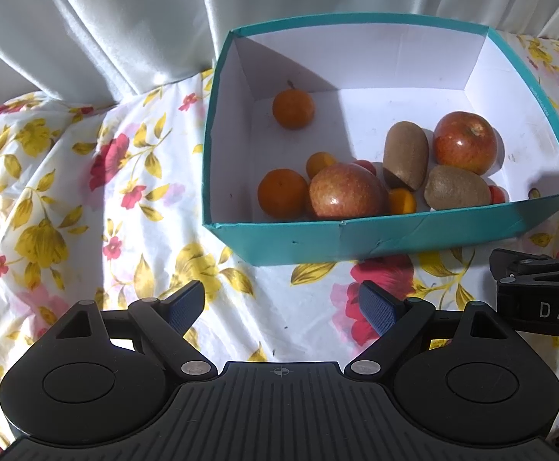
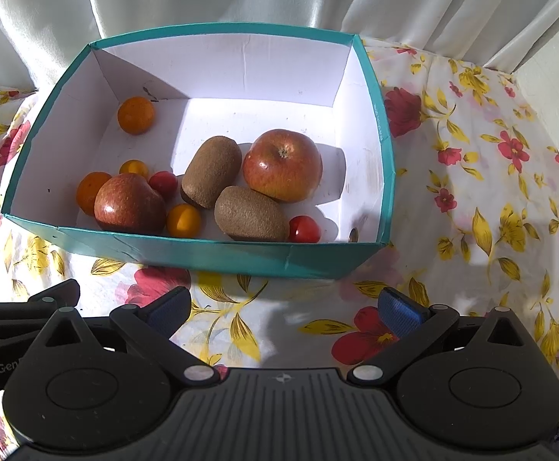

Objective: Organize fruits

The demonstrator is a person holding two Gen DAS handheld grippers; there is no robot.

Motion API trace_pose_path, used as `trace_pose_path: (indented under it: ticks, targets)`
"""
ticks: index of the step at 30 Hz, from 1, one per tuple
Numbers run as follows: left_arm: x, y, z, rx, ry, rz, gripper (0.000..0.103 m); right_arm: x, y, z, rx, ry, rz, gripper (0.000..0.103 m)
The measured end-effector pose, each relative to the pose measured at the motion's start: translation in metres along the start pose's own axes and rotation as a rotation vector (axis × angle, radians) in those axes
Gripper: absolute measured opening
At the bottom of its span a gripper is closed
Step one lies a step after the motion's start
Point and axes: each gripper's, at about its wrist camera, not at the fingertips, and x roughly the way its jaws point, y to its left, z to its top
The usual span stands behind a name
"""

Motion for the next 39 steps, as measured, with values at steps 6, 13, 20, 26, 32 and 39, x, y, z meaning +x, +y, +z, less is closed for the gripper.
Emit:
trace_pose_path:
  ticks: [6,13,20,26,32,39]
  targets:
    - [-0.0002,-0.0003,-0.0003,-0.004,0.003,-0.002,0.091,0.0001,0.0007,-0.0014,-0.002,0.0,-0.002,0.103]
    - [0.0002,0.0,-0.0005,-0.007,0.008,0.0,0.091,0.0014,0.002,-0.0023,-0.005,0.004,-0.002,0.103]
    - [0.0015,-0.0017,-0.0017,-0.002,0.015,-0.002,0.091,0.0035,0.0009,-0.0029,-0.003,0.012,-0.006,0.103]
    - [0.0014,-0.0015,-0.0016,-0.003,0.019,0.0,0.091,0.0042,0.0011,-0.0029,-0.004,0.014,-0.007,0.103]
    - [0.0022,-0.0018,-0.0016,-0.005,0.023,0.004,0.091,0.0055,0.0017,-0.003,-0.005,0.017,-0.007,0.103]
    - [0.0027,-0.0012,-0.0015,-0.009,0.023,0.005,0.091,0.0061,0.0017,-0.003,-0.004,0.018,-0.006,0.103]
